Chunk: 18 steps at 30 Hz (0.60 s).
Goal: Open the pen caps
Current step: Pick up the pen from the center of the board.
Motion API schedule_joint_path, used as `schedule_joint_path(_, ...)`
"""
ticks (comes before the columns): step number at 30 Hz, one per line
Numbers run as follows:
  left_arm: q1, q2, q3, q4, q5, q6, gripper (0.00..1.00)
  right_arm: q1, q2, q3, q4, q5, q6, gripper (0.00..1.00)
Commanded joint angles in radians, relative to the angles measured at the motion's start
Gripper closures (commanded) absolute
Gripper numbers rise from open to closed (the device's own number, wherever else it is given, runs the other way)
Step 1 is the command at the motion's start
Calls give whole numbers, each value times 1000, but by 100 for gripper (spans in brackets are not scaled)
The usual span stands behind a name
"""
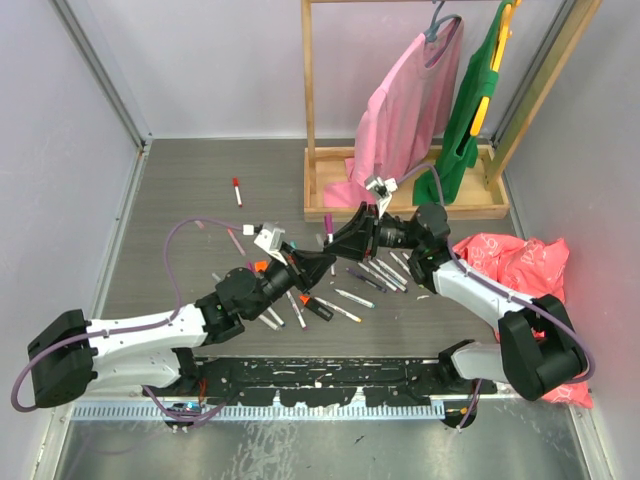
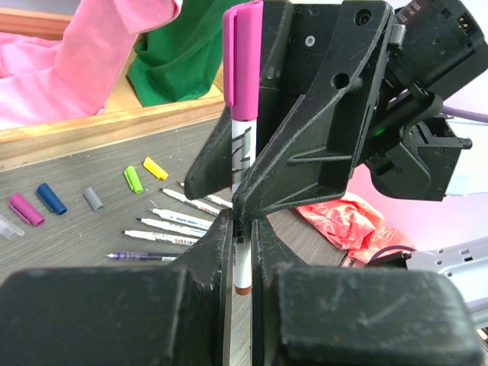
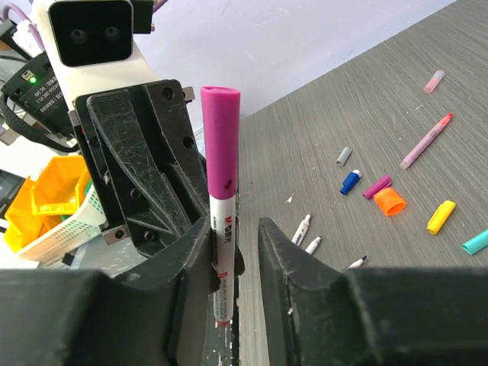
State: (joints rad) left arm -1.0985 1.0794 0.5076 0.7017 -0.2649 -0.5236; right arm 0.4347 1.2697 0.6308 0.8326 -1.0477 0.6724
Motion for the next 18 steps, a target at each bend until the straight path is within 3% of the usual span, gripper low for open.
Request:
schedule_joint_path(1, -7, -15, 48, 33, -42, -13, 100, 9, -17, 47, 1, 2, -52, 70)
schedule_joint_path(5, -6, -37, 48, -6, -28, -4, 100, 9, -17, 60, -20, -5, -64, 91)
schedule_joint_path(7, -6, -56, 46, -34, 1, 10, 93, 7, -18, 75, -54, -8, -75, 97)
schedule_joint_path(14, -5, -194, -49, -21, 87, 116, 40, -6, -22, 104, -96, -29, -62, 99)
schedule_joint_path(18, 9, -308, -104, -19, 135, 163, 17, -9, -13, 128, -157, -52, -71, 99)
